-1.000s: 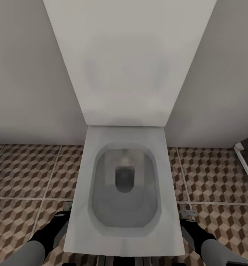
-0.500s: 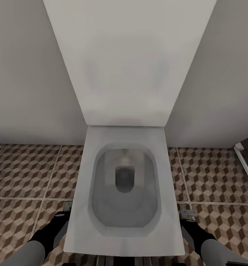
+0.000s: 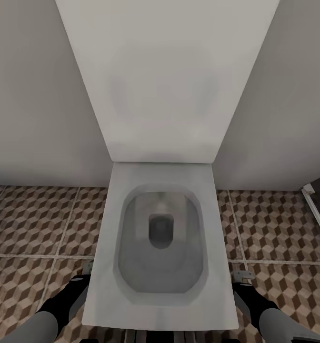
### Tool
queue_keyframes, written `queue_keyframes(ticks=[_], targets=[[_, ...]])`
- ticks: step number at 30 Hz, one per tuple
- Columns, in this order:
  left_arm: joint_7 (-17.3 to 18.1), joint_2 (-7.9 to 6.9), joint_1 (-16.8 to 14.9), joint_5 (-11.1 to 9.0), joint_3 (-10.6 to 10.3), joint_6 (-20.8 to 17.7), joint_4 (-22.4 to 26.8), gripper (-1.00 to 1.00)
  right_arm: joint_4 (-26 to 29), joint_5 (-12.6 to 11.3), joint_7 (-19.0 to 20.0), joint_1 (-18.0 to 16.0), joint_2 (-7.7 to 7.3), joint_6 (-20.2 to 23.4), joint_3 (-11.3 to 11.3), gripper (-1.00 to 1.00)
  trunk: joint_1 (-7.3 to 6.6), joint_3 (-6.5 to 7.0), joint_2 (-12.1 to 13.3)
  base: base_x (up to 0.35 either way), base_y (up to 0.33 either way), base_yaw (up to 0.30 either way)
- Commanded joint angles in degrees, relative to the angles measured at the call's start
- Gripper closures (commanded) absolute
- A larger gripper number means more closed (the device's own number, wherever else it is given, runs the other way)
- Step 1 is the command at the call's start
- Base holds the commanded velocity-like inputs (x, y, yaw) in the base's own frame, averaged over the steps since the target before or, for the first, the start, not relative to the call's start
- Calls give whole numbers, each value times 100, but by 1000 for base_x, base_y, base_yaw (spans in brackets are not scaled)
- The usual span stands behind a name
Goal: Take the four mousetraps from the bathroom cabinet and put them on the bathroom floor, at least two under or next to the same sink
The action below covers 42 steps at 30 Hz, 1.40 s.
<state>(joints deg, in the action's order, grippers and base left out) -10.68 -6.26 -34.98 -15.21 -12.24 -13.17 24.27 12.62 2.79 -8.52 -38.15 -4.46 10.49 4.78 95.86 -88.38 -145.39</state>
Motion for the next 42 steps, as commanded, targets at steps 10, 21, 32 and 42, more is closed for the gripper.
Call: queue_keyframes(ticks=[10,21,32,42], targets=[[-26,-16,0,-42,-42,1,22,-100,12,29,-4,1,5,32,41,-100,-1,-3,-1,0,0,0],[-33,-20,0,-29,-41,-6,31,-100,12,29,-8,1,0,32,41,-100,-1,-3,-1,-8,2,0],[-47,-30,0,-40,-37,-63,61,-100,12,29,-9,1,-1,32,41,-100,-1,-3,-1,-236,20,0],[-48,-33,0,-43,-38,-63,60,-100,12,29,-9,1,-2,32,41,-100,-1,-3,-1,-333,2,0]])
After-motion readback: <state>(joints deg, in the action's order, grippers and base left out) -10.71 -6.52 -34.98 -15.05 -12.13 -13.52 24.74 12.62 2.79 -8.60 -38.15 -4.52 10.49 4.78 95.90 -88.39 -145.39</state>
